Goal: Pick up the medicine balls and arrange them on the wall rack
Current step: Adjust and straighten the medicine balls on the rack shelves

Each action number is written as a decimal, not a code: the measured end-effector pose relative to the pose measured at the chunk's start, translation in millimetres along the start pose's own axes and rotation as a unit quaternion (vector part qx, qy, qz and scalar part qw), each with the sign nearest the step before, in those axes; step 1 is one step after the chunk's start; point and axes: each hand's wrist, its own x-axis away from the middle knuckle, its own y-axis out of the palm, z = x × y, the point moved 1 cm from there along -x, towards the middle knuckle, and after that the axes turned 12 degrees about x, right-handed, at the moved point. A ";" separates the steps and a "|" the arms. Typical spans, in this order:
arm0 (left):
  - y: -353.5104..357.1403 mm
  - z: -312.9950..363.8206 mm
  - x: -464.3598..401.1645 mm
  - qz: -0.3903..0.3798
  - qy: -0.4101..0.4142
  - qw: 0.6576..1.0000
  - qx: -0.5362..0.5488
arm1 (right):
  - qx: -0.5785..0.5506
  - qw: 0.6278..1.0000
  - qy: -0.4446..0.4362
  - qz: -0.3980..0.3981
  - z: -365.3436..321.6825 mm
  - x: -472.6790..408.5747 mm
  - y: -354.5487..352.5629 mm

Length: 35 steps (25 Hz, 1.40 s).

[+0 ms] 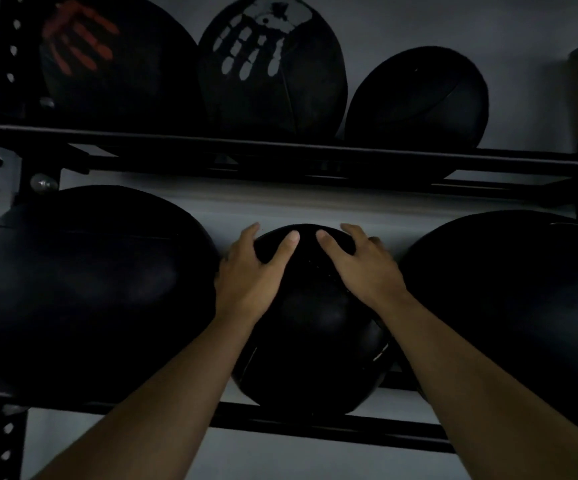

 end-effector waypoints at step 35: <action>-215.0 12.6 -24.9 0.095 0.162 0.945 -0.268 | 0.045 0.979 -0.160 0.120 -181.7 50.8 56.4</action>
